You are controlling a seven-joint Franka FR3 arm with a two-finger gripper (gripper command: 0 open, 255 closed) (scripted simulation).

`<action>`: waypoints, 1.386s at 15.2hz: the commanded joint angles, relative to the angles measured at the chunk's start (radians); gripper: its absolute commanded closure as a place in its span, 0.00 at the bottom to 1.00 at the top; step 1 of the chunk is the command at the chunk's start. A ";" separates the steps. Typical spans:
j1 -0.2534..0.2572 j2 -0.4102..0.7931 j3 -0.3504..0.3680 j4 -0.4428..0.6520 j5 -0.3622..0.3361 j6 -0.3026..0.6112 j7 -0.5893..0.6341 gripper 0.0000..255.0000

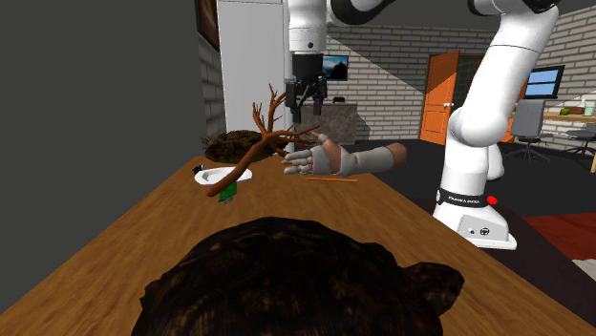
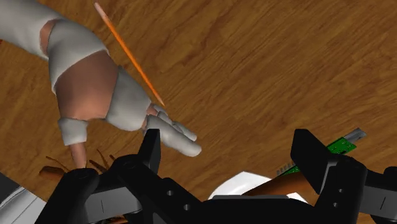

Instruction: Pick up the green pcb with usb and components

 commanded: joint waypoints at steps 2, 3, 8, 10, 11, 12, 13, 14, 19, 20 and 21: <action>-0.019 0.145 0.059 0.085 -0.065 0.005 0.155 0.00; -0.020 0.197 0.076 0.118 -0.092 0.000 0.207 0.00; 0.023 0.467 0.108 0.316 -0.234 -0.050 0.450 0.00; 0.060 0.574 0.098 0.409 -0.284 -0.081 0.530 0.00; 0.081 0.627 0.089 0.459 -0.305 -0.097 0.565 0.00; 0.102 0.679 0.079 0.511 -0.325 -0.115 0.597 0.00; 0.125 0.730 0.068 0.565 -0.342 -0.134 0.626 0.00; 0.148 0.782 0.055 0.622 -0.357 -0.153 0.652 0.00; 0.271 1.053 -0.017 0.973 -0.408 -0.274 0.741 0.00; 0.298 1.115 -0.033 1.065 -0.414 -0.306 0.749 0.00; 0.311 1.143 -0.040 1.108 -0.416 -0.321 0.752 0.00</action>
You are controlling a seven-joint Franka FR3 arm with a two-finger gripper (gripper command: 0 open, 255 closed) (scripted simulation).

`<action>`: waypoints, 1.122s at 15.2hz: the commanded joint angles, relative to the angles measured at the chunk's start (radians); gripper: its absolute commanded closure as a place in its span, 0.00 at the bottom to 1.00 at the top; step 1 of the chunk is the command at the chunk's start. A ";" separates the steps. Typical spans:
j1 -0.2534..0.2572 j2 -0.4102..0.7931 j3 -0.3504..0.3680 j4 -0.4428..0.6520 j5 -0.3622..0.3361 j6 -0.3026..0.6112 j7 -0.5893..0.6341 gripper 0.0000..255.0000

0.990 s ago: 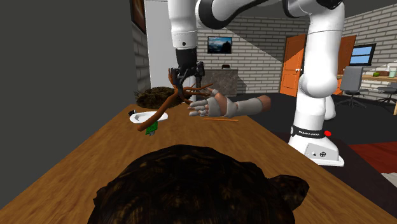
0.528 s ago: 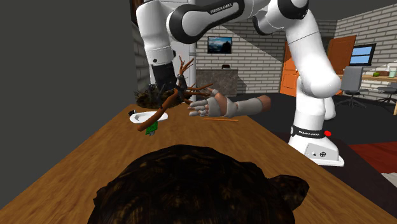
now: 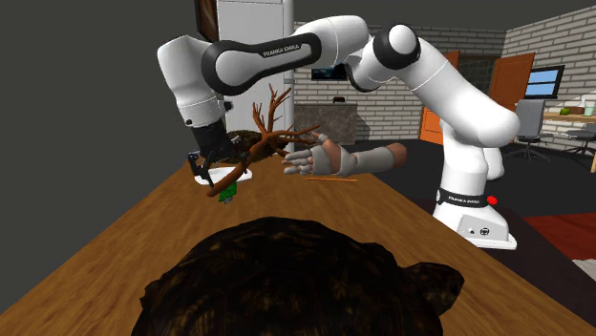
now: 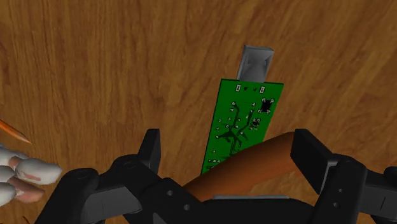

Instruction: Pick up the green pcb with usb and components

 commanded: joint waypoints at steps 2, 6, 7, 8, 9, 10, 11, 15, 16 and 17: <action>0.016 0.052 -0.014 0.045 -0.008 0.003 0.015 0.00; 0.011 0.066 -0.017 0.015 -0.013 0.044 0.025 0.00; 0.010 0.073 -0.018 0.005 -0.016 0.059 0.029 0.00; 0.010 0.073 -0.018 0.005 -0.016 0.060 0.029 0.00; 0.010 0.073 -0.018 0.005 -0.016 0.059 0.029 0.00; 0.011 0.074 -0.018 0.007 -0.016 0.059 0.029 1.00; 0.010 0.073 -0.018 0.003 -0.016 0.060 0.030 1.00; 0.009 0.072 -0.018 0.001 -0.016 0.062 0.030 1.00; 0.010 0.072 -0.018 0.002 -0.016 0.061 0.031 1.00; 0.011 0.076 -0.019 0.007 -0.016 0.060 0.030 1.00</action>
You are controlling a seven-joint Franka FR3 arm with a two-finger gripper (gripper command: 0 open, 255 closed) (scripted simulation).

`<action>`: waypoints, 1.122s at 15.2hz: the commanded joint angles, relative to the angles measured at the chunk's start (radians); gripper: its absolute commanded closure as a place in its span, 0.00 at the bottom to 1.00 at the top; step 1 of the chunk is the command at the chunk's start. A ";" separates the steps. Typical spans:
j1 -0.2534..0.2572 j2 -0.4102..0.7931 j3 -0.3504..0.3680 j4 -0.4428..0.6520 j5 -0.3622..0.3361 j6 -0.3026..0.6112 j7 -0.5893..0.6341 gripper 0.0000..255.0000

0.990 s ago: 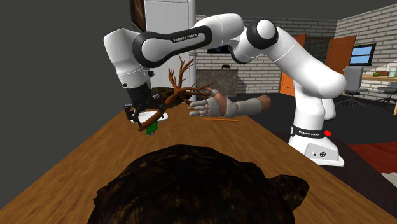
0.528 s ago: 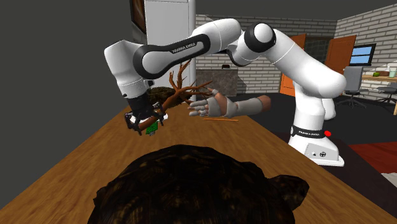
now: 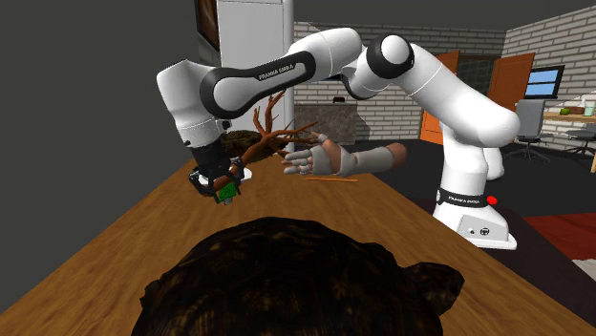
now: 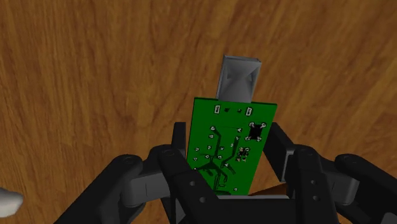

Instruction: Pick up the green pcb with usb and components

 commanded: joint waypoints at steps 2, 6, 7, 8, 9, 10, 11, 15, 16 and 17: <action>-0.001 0.000 0.000 -0.004 0.001 -0.001 -0.001 1.00; 0.003 -0.016 0.004 0.023 0.007 -0.041 -0.011 1.00; 0.004 -0.020 0.005 0.031 0.008 -0.052 -0.014 1.00; 0.006 -0.023 0.006 0.039 0.010 -0.063 -0.016 1.00; 0.008 -0.026 0.006 0.048 0.011 -0.074 -0.019 1.00; 0.009 -0.028 0.007 0.058 0.012 -0.085 -0.022 1.00; 0.011 -0.030 0.007 0.068 0.013 -0.096 -0.025 1.00; 0.021 -0.036 0.008 0.114 0.016 -0.144 -0.037 1.00; 0.024 -0.037 0.008 0.127 0.016 -0.156 -0.041 1.00; 0.027 -0.037 0.007 0.141 0.017 -0.169 -0.044 1.00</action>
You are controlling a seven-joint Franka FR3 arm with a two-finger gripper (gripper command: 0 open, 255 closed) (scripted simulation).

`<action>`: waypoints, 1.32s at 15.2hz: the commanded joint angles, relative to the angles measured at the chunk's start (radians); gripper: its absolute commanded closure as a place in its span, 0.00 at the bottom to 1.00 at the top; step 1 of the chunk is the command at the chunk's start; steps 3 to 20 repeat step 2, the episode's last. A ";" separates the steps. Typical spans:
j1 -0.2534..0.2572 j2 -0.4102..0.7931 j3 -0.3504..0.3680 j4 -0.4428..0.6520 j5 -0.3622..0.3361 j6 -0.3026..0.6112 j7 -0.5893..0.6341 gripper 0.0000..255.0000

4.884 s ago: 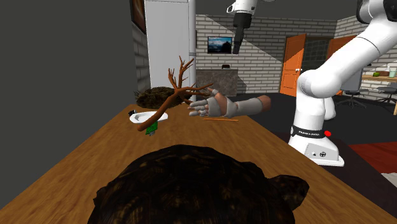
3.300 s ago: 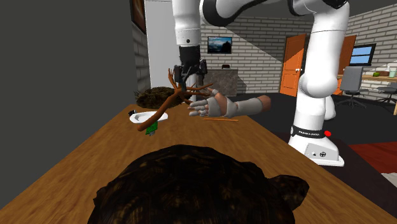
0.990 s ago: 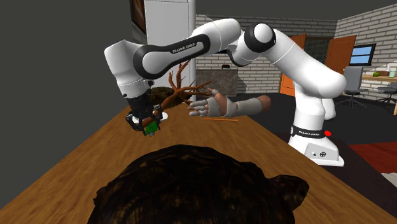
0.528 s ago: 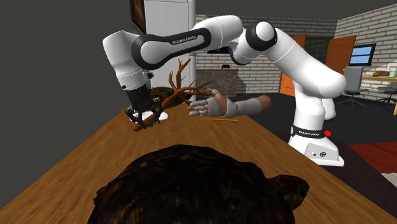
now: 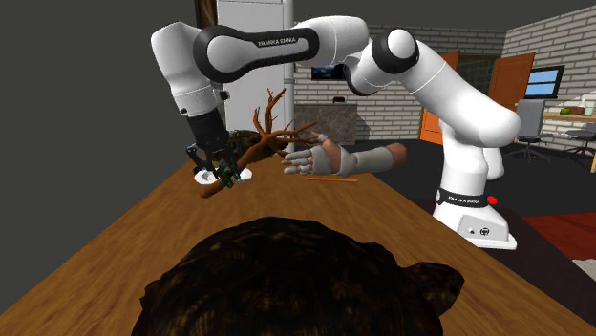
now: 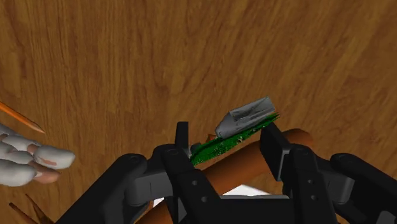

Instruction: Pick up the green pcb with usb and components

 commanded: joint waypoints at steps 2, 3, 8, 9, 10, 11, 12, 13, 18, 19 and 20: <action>0.003 -0.001 0.000 0.015 0.001 -0.015 -0.004 1.00; 0.003 -0.001 0.000 0.015 0.001 -0.015 -0.004 1.00; 0.003 -0.001 0.000 0.015 0.001 -0.015 -0.004 1.00; 0.003 -0.001 0.000 0.015 0.001 -0.015 -0.004 1.00; 0.003 -0.001 0.000 0.015 0.001 -0.015 -0.004 1.00; 0.003 -0.001 0.000 0.015 0.001 -0.015 -0.004 1.00; 0.003 -0.001 0.000 0.015 0.001 -0.015 -0.004 1.00; 0.003 -0.001 0.000 0.015 0.001 -0.015 -0.004 1.00; 0.003 -0.001 0.000 0.015 0.001 -0.015 -0.004 1.00; 0.003 -0.001 0.000 0.015 0.001 -0.015 -0.004 1.00; 0.003 -0.001 0.000 0.015 0.001 -0.015 -0.004 1.00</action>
